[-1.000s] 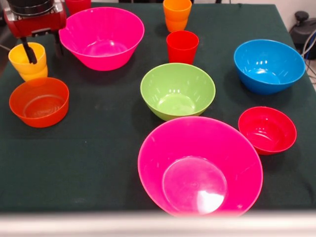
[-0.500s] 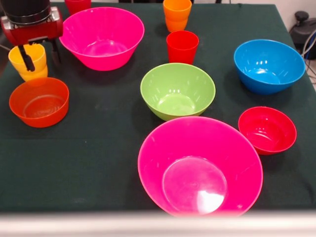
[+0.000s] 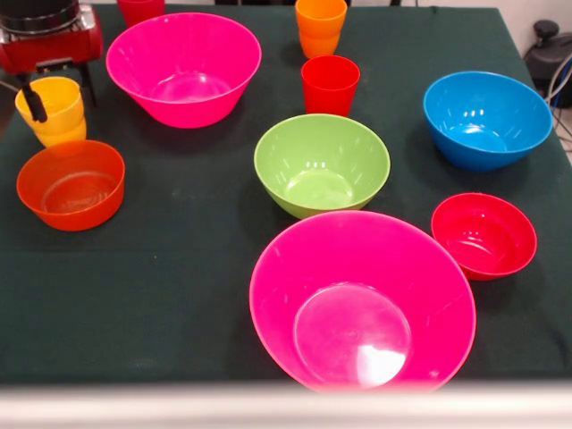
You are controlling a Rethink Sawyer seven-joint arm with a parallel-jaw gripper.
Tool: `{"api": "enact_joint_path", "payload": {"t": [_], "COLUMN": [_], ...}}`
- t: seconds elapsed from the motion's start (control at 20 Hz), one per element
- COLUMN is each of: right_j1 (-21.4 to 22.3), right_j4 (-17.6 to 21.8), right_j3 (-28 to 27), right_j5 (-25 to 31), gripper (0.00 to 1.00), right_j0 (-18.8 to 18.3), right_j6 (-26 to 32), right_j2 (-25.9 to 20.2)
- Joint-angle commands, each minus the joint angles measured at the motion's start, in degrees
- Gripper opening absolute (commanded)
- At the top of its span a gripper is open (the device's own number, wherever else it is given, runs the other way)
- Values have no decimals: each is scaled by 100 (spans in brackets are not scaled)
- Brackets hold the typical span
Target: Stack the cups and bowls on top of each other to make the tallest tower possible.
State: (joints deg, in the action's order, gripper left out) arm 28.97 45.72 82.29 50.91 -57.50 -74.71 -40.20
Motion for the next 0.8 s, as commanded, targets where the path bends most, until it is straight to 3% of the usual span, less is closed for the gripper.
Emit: {"api": "enact_joint_path", "payload": {"t": [0.05,0.3,0.8], "right_j1": [570,961,863], "right_j4": [120,-82,-43], "right_j3": [337,742,1096], "right_j5": [578,604,293], "gripper": [100,100,100], "right_j0": [-128,-380,-410], "right_j6": [1633,1576,1093], "right_j2": [169,85,66]}}
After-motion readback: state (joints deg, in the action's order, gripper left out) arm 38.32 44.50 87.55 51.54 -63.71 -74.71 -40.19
